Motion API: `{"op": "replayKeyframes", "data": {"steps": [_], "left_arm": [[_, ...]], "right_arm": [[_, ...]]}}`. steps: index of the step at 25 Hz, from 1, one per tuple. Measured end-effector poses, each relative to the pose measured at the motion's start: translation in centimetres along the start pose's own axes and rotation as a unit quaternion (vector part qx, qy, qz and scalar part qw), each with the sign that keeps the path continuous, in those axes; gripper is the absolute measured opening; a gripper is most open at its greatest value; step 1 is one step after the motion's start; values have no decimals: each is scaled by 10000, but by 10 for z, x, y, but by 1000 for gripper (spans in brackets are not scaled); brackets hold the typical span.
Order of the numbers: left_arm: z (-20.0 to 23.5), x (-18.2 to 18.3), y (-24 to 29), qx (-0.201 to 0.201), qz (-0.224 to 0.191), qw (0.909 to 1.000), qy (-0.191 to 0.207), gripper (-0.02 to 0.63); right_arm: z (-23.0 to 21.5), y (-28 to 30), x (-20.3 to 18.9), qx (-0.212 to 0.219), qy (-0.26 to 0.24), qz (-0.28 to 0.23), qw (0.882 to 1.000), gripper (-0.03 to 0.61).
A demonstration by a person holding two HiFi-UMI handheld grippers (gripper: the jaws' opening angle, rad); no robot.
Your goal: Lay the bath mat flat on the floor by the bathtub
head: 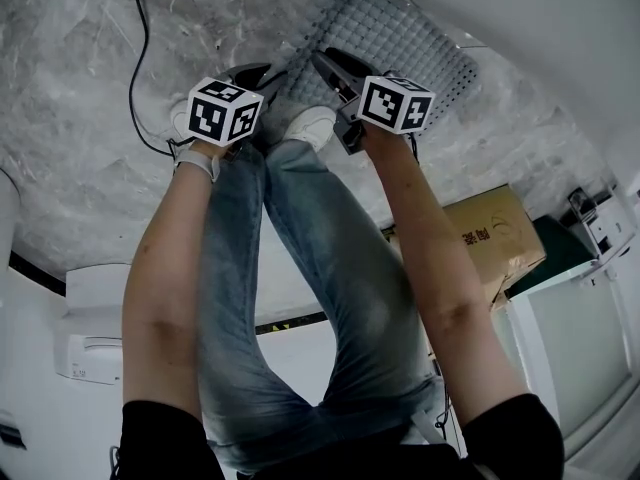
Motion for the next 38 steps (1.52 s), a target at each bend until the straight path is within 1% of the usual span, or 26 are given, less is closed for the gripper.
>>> {"op": "replayKeyframes", "data": {"steps": [3, 5, 8, 11, 14, 17, 20, 23, 27, 28, 30, 31, 33, 35, 36, 38], "left_arm": [[31, 6, -18, 803, -222, 9965, 95, 103], [53, 7, -26, 1204, -238, 9923, 180, 73], [78, 4, -26, 1451, -94, 9887, 368, 67], [99, -2, -21, 1786, -45, 9834, 324, 68], [119, -4, -12, 2156, 41, 9761, 256, 74], [135, -8, -2, 2478, 321, 9678, 298, 85], [138, -8, 6, 2757, 442, 9593, 422, 93], [134, -11, 9, 2841, 338, 9568, 515, 97], [136, -12, 7, 2738, 340, 9599, 499, 106], [137, -10, 6, 2766, 327, 9593, 462, 142], [140, -8, -2, 2890, 280, 9564, 309, 267], [140, -7, -7, 2911, 290, 9560, 222, 299], [134, -4, -20, 2844, 395, 9577, 181, 310], [118, 3, -32, 2715, 524, 9605, 326, 301], [108, 6, -39, 2633, 596, 9620, 409, 246], [83, 11, -54, 2479, 695, 9648, 530, 80]], "right_arm": [[-1, 3, -1, -41, 4, 17, 10000, 147], [-6, 5, -2, -97, -22, 57, 9999, 140], [-21, 7, -4, -294, -141, 141, 9994, 117], [-41, 10, -8, -476, -150, 186, 9986, 109], [-60, 11, -11, -673, -157, 236, 9973, 109], [-77, 13, -11, -877, -329, 384, 9949, 107], [-86, 14, 3, -977, -455, 268, 9938, 101], [-88, 11, 14, -1086, -365, 81, 9934, 100], [-77, 12, 19, -1012, -444, 16, 9939, 100], [-74, 11, 19, -1001, -466, 15, 9939, 100], [-69, 6, 18, -1008, -449, 7, 9939, 100], [-65, 2, 15, -1010, -426, 23, 9940, 100], [-58, -6, 9, -1005, -396, 107, 9941, 100], [-49, -18, 5, -1026, -342, 158, 9940, 100], [-43, -26, 3, -1057, -296, 155, 9938, 95], [-30, -44, -1, -1136, -269, 116, 9931, 48]]}}
Point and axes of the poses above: the fingertips, and each gripper's own axes: y forward along the fingers, z to its left, x out of its top, the point moved 7 cm from there along -y, backward along the fingers, and after that the axes turned 9 degrees about -x, right-handed, at the moved point
